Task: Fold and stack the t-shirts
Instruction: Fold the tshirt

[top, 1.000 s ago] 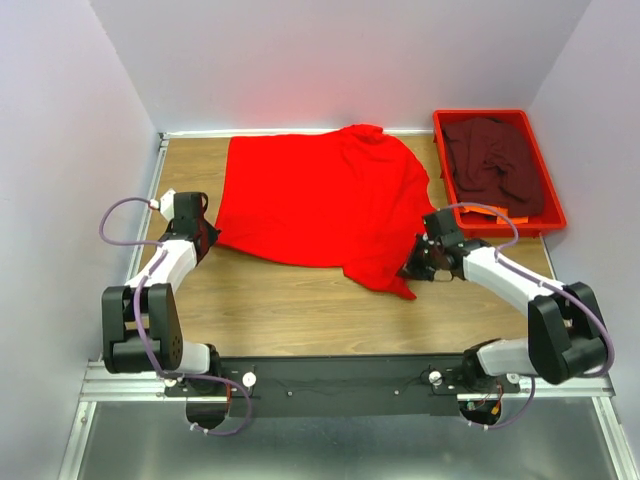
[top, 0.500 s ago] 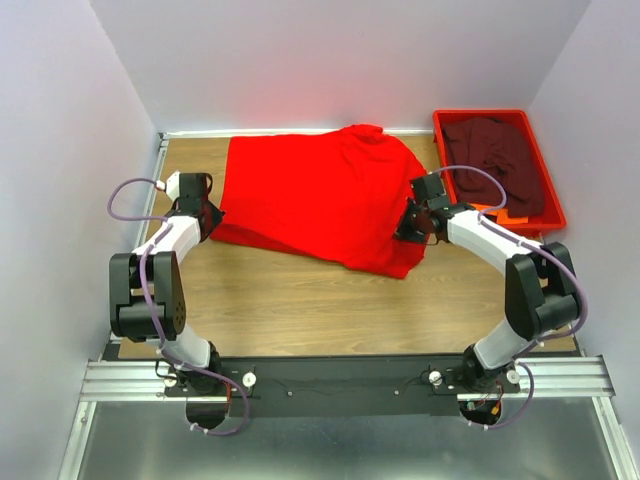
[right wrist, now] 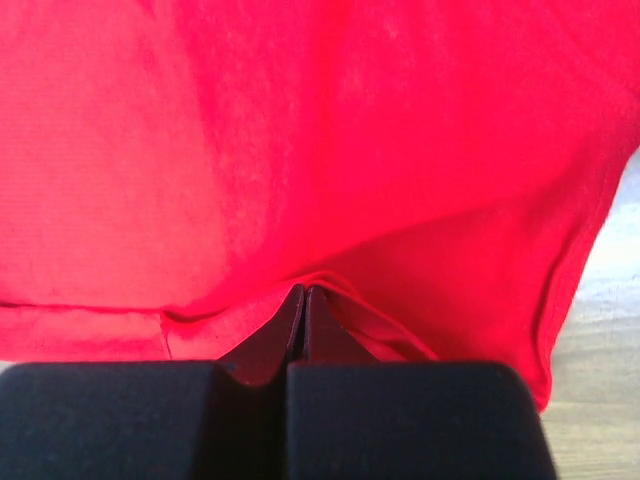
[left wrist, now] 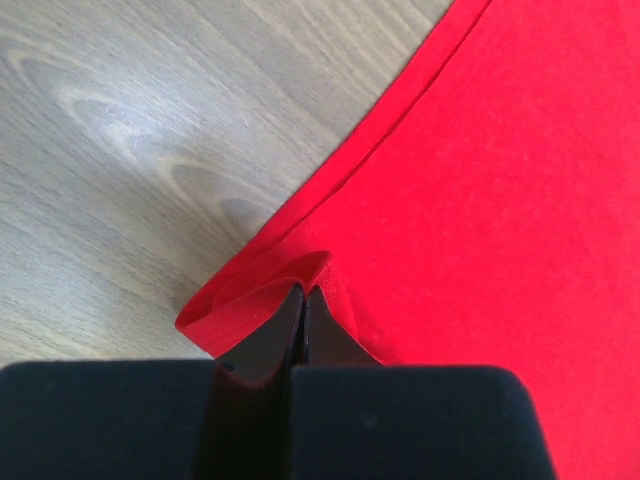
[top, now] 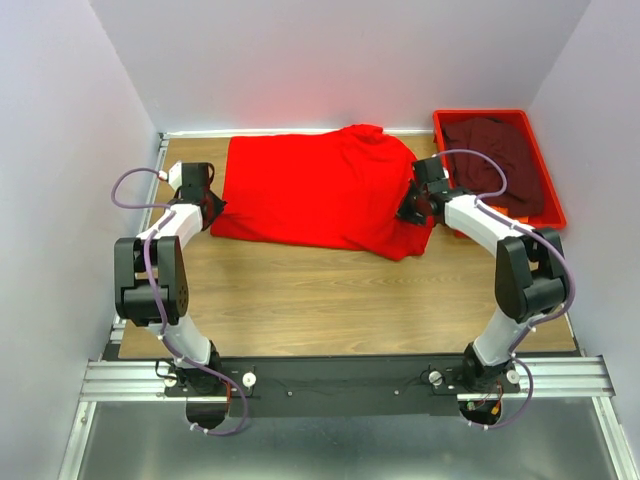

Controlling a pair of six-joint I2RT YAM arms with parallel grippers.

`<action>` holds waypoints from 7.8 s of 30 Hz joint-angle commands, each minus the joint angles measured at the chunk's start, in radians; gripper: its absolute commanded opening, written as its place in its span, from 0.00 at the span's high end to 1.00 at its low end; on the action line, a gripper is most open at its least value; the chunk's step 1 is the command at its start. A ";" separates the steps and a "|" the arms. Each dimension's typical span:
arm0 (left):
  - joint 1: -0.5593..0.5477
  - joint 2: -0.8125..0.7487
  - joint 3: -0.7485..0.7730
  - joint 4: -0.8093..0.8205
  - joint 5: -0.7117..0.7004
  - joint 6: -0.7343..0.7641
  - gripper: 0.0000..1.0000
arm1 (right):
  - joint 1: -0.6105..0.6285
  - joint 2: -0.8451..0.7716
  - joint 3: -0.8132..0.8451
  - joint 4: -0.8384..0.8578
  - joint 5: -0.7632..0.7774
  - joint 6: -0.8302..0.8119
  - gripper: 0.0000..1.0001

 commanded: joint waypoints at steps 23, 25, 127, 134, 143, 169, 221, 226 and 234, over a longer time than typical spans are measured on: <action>-0.004 0.030 0.084 -0.004 -0.006 -0.019 1.00 | -0.098 0.017 0.034 0.052 0.020 -0.022 0.99; -0.004 0.044 0.098 -0.004 -0.001 -0.017 1.00 | -0.101 0.020 0.034 0.054 0.015 -0.020 0.99; 0.044 0.225 0.218 0.066 0.051 0.061 1.00 | -0.117 0.340 0.378 0.046 0.006 -0.062 0.99; 0.045 0.252 0.245 0.079 0.065 0.076 1.00 | -0.120 0.360 0.379 0.046 -0.001 -0.062 0.99; 0.062 0.213 0.230 0.071 0.051 0.079 0.47 | -0.118 0.368 0.451 0.037 -0.015 -0.114 0.49; -0.025 -0.073 -0.242 0.243 -0.047 -0.220 0.39 | -0.074 -0.039 -0.116 0.095 -0.006 -0.007 0.41; -0.042 0.087 -0.121 0.123 -0.214 -0.208 1.00 | -0.092 0.004 -0.153 0.154 0.224 -0.013 0.38; -0.039 0.088 -0.120 0.116 -0.214 -0.206 1.00 | -0.091 0.018 -0.161 0.166 0.227 -0.014 0.38; -0.041 0.088 -0.118 0.103 -0.213 -0.194 1.00 | -0.092 0.043 -0.132 0.168 0.236 -0.029 0.72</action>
